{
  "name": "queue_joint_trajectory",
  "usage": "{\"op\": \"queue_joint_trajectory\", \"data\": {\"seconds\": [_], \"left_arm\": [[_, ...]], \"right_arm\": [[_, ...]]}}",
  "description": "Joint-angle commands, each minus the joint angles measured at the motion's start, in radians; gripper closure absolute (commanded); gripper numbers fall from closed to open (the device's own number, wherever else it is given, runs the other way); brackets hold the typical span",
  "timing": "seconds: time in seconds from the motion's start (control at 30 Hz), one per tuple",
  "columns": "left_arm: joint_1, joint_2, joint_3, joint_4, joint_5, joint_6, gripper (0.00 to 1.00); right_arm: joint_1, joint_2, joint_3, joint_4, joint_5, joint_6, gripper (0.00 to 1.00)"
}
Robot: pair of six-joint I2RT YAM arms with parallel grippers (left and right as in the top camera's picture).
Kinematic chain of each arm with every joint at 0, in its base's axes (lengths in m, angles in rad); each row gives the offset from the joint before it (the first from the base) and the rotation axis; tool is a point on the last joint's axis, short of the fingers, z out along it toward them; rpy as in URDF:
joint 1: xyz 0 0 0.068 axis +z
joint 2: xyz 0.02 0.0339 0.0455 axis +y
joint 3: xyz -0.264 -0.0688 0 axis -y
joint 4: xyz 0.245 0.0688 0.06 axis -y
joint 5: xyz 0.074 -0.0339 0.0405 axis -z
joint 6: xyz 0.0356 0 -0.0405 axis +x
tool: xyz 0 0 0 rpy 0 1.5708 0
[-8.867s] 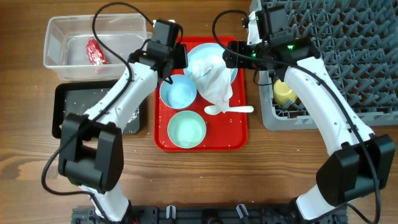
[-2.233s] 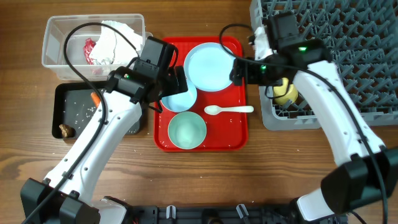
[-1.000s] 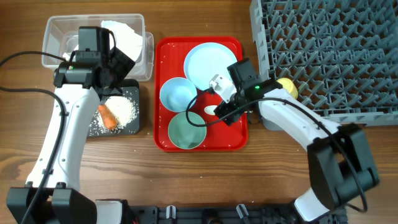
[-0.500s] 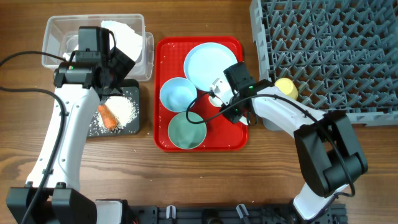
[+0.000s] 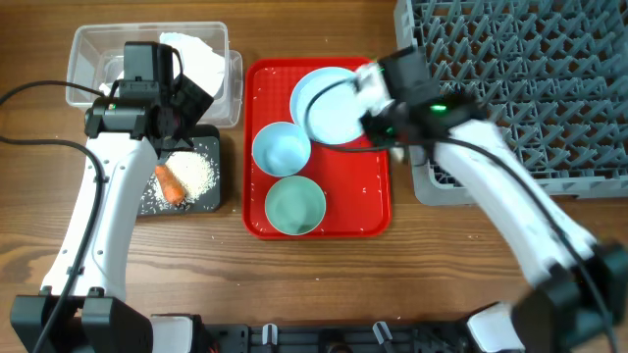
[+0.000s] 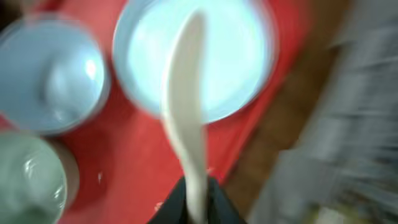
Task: Sort waste into correct bins and load items into the dishwasher rack
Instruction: 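Carry the spoon right and insert it into the dishwasher rack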
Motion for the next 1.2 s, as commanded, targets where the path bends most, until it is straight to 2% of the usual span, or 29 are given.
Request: {"op": "queue_joint_trajectory", "data": {"seconds": [0.0, 0.2, 0.23, 0.27, 0.4, 0.53, 0.67, 0.73, 0.87, 0.9, 0.93, 0.97, 1.17], "left_arm": [[0.002, 0.01, -0.005, -0.001, -0.002, -0.016, 0.0], [0.002, 0.01, -0.005, -0.001, -0.002, -0.016, 0.0], [0.002, 0.01, -0.005, -0.001, -0.002, -0.016, 0.0], [0.002, 0.01, -0.005, -0.001, -0.002, -0.016, 0.0], [0.002, 0.01, -0.005, -0.001, -0.002, -0.016, 0.0], [0.002, 0.01, -0.005, -0.001, -0.002, -0.016, 0.0], [0.002, 0.01, -0.005, -0.001, -0.002, -0.016, 0.0], [0.002, 0.01, -0.005, -0.001, -0.002, -0.016, 0.0], [0.002, 0.01, -0.005, -0.001, -0.002, -0.016, 0.0], [0.002, 0.01, -0.005, -0.001, -0.002, -0.016, 0.0], [0.002, 0.01, -0.005, 0.0, -0.002, -0.016, 0.0], [0.002, 0.01, -0.005, -0.001, -0.002, -0.016, 0.0], [0.002, 0.01, -0.005, -0.001, -0.002, -0.016, 0.0]], "right_arm": [[-0.1, -0.093, 0.016, 0.033, 0.147, 0.126, 0.96], [-0.277, -0.055, 0.011, 0.108, 0.171, 0.171, 0.96], [-0.305, -0.042, 0.011, 0.106, 0.174, 0.213, 0.96], [-0.327, -0.035, 0.011, 0.094, 0.182, 0.274, 0.96], [-0.457, -0.012, 0.0, -0.027, 0.222, 0.684, 0.95], [-0.574, -0.011, -0.062, -0.05, 0.222, 0.924, 0.96], [-0.669, -0.006, -0.151, -0.04, 0.222, 1.235, 0.96], [-0.681, -0.003, -0.174, -0.031, 0.222, 1.304, 0.96], [-0.681, -0.003, -0.199, -0.027, 0.224, 1.305, 0.95], [-0.681, -0.003, -0.199, -0.028, 0.224, 1.305, 0.74], [-0.681, -0.003, -0.199, -0.031, 0.224, 1.304, 0.27], [-0.681, -0.003, -0.199, -0.035, 0.224, 1.294, 0.0], [-0.681, -0.013, -0.199, -0.037, 0.222, 1.185, 0.0]]}}
